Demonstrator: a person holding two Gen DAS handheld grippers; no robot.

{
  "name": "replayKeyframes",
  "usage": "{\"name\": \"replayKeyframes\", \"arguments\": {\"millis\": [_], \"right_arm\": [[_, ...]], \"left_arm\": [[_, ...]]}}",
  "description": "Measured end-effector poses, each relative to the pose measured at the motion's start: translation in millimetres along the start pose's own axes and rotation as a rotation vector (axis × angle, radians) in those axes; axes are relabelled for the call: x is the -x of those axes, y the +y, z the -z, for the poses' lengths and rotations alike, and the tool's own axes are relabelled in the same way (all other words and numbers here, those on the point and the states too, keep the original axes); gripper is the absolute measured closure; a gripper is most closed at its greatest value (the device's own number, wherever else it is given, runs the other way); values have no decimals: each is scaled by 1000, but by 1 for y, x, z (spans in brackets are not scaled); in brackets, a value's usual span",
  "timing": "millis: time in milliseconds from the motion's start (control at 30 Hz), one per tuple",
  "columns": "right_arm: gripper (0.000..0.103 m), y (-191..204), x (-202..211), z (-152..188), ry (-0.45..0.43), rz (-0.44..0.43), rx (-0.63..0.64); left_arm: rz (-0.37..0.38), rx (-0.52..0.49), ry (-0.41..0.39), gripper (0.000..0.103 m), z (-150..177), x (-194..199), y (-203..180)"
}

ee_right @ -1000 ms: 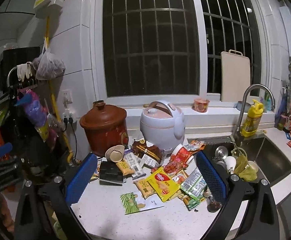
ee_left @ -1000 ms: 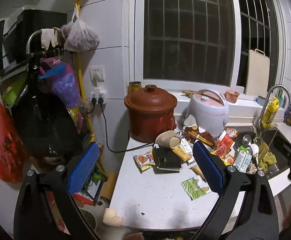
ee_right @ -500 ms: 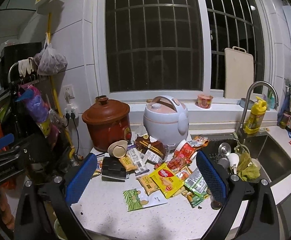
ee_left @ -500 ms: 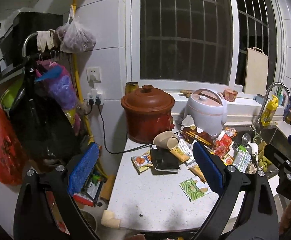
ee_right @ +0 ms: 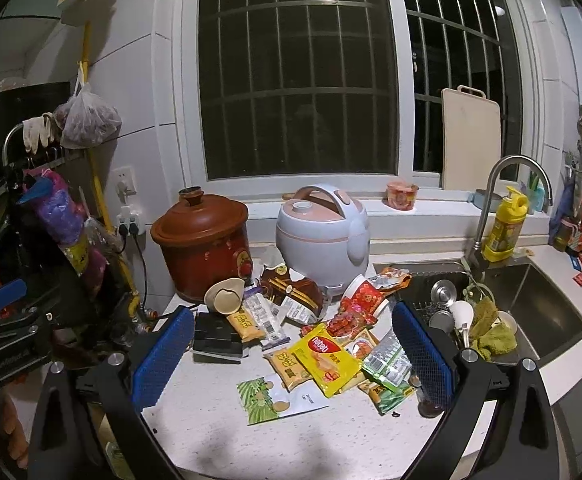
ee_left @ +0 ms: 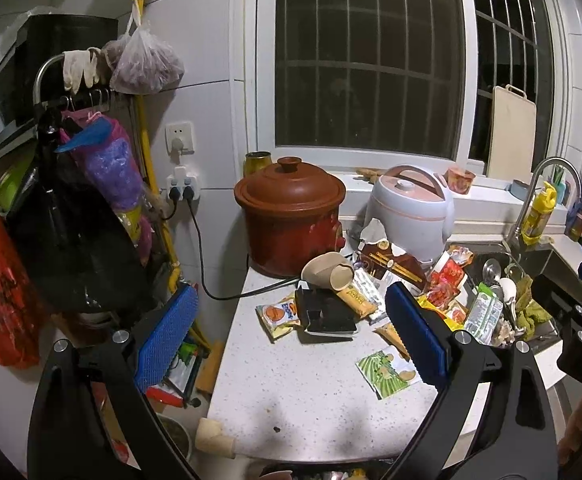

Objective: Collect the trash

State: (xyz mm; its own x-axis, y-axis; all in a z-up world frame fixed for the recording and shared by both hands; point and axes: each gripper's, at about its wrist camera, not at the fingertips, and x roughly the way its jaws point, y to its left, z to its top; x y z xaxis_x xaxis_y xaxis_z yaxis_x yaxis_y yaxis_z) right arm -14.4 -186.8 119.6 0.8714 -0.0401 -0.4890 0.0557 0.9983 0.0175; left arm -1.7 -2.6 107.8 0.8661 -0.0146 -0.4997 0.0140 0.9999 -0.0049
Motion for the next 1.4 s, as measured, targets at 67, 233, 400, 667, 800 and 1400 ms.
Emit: {"name": "replayKeyframes", "arguments": {"millis": [67,233,400,667,800,1400], "right_arm": [[5,0,0,0,0,-1,-1],[5,1,0,-1,-3,3,0],[5,1,1,-2,-6,10,2],[5,0,6,-5,-12,28,-3],[5,-1,6,-5,-12,28,-2],[5,-4,9,-7,-21,47,-8]], "left_arm": [[1,-1,3,11,1,-2,1],[1,-7,5,11,3,-2,0],[4,-7,9,11,5,-2,1],[24,-13,10,11,9,-1,3],[31,-16,16,11,10,-1,4],[41,-15,19,11,10,-2,5]]}}
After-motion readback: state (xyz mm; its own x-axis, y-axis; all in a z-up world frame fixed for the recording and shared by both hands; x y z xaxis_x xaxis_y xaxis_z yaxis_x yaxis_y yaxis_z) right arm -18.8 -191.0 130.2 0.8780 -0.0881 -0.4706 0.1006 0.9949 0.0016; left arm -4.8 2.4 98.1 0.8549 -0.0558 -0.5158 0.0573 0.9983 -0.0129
